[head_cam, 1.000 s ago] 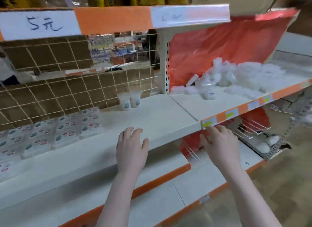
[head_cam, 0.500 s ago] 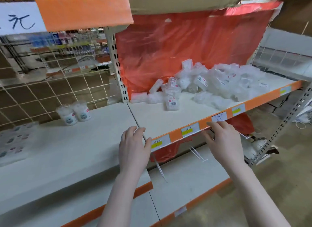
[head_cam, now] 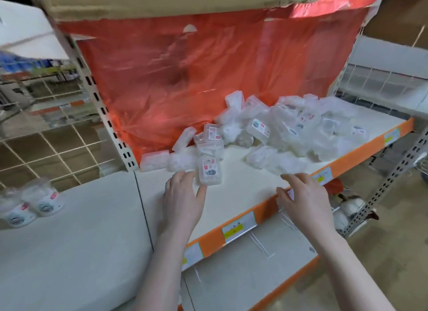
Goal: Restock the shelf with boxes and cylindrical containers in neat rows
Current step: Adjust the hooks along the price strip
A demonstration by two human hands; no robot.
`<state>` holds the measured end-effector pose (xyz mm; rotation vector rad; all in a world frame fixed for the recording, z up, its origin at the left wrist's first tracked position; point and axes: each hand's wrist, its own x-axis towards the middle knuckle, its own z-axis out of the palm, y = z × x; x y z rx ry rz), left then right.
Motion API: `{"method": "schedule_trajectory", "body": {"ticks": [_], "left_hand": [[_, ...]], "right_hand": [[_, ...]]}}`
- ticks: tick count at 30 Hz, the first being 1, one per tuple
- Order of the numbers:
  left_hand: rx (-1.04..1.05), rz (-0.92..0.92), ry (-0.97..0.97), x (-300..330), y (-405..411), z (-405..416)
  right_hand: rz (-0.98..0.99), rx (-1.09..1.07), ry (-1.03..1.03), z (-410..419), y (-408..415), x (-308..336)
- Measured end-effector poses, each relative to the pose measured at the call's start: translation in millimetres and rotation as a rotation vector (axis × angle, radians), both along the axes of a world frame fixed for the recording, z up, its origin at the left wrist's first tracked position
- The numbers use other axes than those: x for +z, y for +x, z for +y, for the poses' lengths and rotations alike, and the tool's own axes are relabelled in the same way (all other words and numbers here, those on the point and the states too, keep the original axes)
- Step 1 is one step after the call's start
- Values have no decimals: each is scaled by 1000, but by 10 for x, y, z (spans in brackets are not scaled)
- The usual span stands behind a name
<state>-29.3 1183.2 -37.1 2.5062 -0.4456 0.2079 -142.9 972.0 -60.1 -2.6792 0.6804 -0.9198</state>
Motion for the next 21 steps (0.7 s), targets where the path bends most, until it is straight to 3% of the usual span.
{"method": "schedule_trajectory", "body": {"ticks": [7,21], "left_hand": [[30,50,40,-64,357,-507],[379,98,117,-217,426,-1143]], "right_hand": [[33,5,62,-430,285,2],[-51,237,114,-1247,671,-1]]}}
